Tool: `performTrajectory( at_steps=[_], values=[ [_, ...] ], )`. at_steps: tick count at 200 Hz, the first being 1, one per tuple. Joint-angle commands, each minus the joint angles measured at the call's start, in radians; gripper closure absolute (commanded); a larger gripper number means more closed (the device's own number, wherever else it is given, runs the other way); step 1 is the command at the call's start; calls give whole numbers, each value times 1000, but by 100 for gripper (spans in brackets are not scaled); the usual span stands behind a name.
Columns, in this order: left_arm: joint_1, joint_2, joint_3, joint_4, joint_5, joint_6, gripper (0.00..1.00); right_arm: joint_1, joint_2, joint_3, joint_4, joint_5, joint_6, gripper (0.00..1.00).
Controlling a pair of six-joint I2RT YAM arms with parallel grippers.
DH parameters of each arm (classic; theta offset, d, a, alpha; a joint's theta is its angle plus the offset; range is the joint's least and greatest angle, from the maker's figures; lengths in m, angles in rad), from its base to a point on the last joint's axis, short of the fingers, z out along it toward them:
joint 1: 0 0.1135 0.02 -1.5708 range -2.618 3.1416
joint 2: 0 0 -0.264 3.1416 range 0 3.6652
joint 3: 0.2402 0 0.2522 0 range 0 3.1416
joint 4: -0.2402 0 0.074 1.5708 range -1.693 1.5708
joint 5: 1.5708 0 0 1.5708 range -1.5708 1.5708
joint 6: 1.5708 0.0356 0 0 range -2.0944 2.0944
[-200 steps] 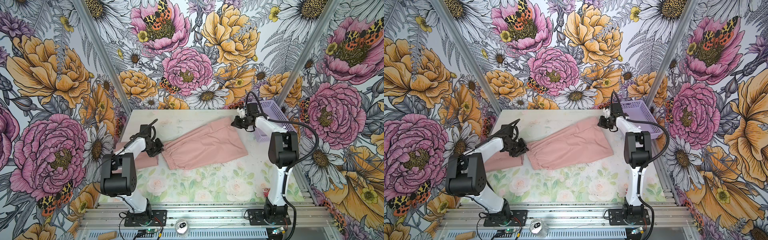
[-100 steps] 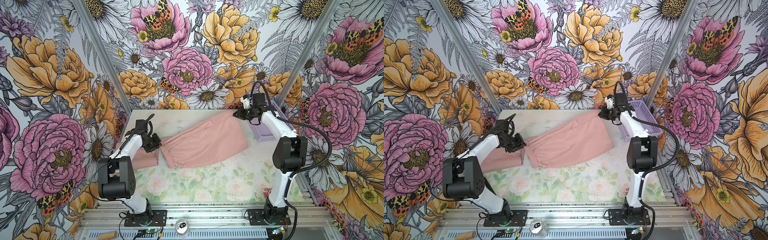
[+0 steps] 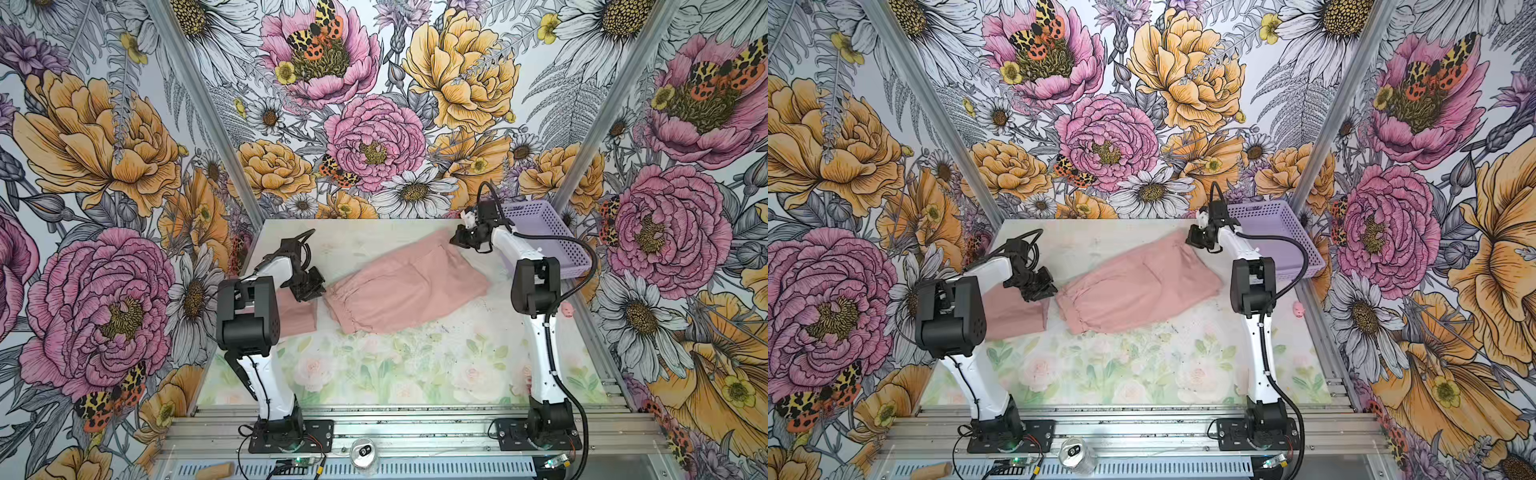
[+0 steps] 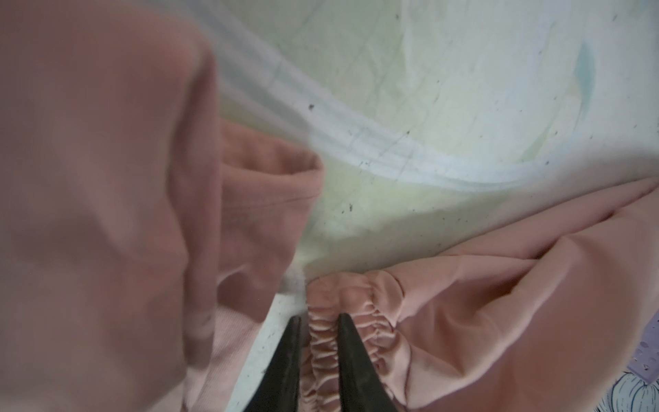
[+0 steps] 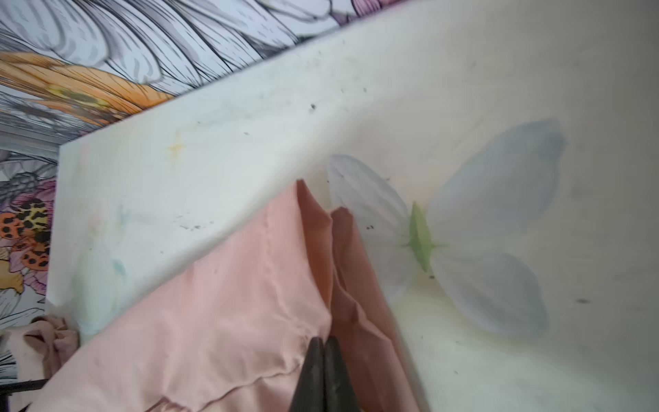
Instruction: Fold and stack the mixed laundry pile
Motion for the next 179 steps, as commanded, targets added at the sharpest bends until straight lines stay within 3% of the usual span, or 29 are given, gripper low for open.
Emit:
performTrajectory(
  at_steps=[1,28,70,115,179],
  values=[
    [1,-80,11,25,-51,-9,63,7,-18,56,0,40,15,95],
    [-1,-207,-46,25,-86,-22,55,6,-78,-6,1,84,-3,72],
    [-87,-311,-91,25,-76,-41,52,25,-281,-201,1,264,-59,54],
    [-211,-226,-61,31,-26,-53,51,94,-412,-418,10,271,-63,47],
    [-198,-27,-25,40,-52,15,51,66,-444,-698,63,424,-33,47]
  ],
)
